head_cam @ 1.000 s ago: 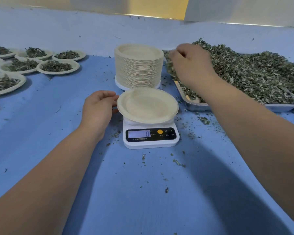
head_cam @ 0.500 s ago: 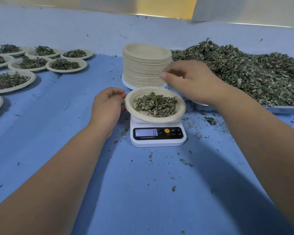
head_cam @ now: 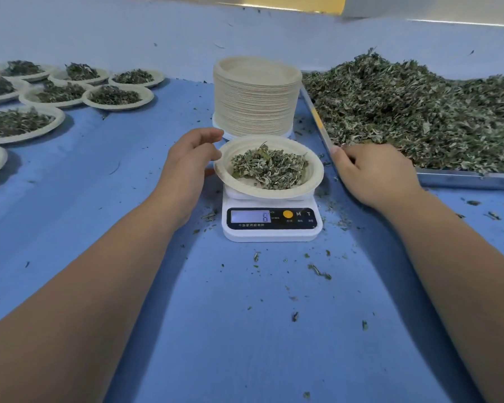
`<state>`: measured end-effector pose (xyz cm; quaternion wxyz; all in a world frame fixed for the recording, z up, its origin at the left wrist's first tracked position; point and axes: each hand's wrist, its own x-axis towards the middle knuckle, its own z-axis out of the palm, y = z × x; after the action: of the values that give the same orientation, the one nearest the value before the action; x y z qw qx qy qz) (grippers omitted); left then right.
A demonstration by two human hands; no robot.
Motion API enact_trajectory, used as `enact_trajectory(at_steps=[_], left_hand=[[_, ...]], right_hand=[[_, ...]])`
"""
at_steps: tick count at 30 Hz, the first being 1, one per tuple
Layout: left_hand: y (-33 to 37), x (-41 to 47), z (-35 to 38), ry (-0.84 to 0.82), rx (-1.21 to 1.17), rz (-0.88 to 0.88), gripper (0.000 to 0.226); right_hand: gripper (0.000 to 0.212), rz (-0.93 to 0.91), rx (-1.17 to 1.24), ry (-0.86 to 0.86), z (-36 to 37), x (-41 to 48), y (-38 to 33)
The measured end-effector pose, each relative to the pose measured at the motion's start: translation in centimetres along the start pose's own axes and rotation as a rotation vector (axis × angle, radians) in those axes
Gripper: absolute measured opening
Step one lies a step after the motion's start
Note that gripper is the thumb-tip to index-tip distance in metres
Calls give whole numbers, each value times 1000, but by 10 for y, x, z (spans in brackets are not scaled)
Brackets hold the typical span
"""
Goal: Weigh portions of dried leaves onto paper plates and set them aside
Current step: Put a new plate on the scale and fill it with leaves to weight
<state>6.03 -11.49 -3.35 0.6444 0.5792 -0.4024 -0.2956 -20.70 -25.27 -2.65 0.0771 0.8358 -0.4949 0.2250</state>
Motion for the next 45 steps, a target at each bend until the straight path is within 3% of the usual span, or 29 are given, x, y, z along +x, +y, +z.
enact_trajectory(at_steps=[5,9,14,18,27,31,34,38,41,45], left_hand=[[-2,0,-1,-60,15,48,49],[-3,2,-3,-63,6,32,48],[-3,0,-3,-90,4,39,49],[-4,-2,-4,-99,44,63,52],[-5,1,-2,-134,-61,21,49],[-4,1,-2,-118,-57,21,47],[-4,2,-2,-116,-54,22,46],[-5,3,-1,-95,-61,4,42],[-4,4,-1,-86,-79,-16,39],[-4,3,1,-79,-82,-25,36]], right_hand=[[60,-26,46,41,-1,-1,-1],[61,78,-13,134,-7,0,4],[79,339,-214,-209,-16,0,18],[72,245,-210,-226,-17,0,11],[58,-46,54,-49,-12,0,-5],[56,-11,82,27,-13,-2,-7],[58,92,-42,58,-17,-1,2],[82,330,-196,-196,-25,-2,29],[89,281,-188,-198,-22,-1,34],[79,97,-142,-121,-15,-1,16]])
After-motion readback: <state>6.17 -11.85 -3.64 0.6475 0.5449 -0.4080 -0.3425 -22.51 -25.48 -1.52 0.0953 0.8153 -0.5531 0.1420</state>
